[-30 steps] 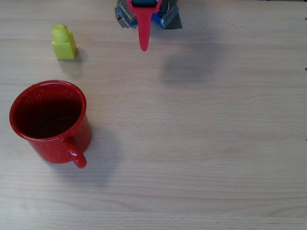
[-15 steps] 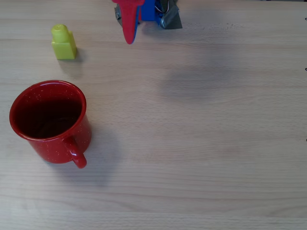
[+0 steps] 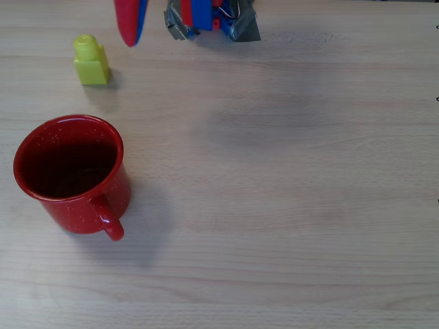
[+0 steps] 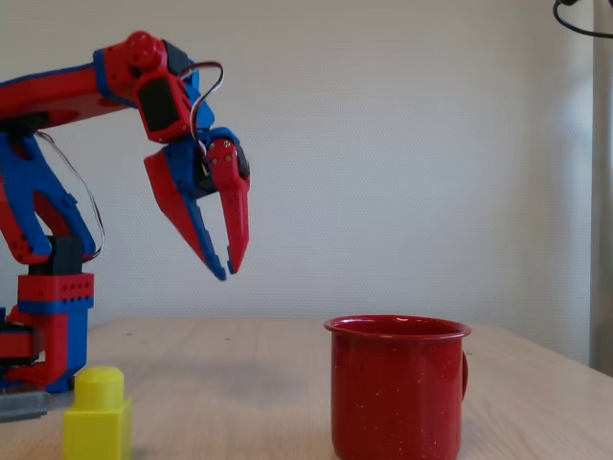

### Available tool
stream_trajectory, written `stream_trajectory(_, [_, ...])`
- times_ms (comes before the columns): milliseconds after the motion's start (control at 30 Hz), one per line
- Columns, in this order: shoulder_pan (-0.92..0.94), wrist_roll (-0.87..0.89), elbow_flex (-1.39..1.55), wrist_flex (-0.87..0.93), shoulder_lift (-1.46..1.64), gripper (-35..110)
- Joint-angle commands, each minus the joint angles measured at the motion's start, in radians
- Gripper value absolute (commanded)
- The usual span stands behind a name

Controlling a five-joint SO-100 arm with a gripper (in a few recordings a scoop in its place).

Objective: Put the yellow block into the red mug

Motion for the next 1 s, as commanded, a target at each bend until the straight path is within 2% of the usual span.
stream_trajectory(0, [0.058,-0.067,-0.135,0.041,-0.005,0])
stream_trajectory(400, [0.298,-0.331,-0.388,0.279,-0.15,0])
stream_trajectory(733, [0.476,-0.56,-0.41,0.403,-0.152,0])
stream_trajectory(967, [0.555,-0.707,-0.357,0.403,-0.161,0])
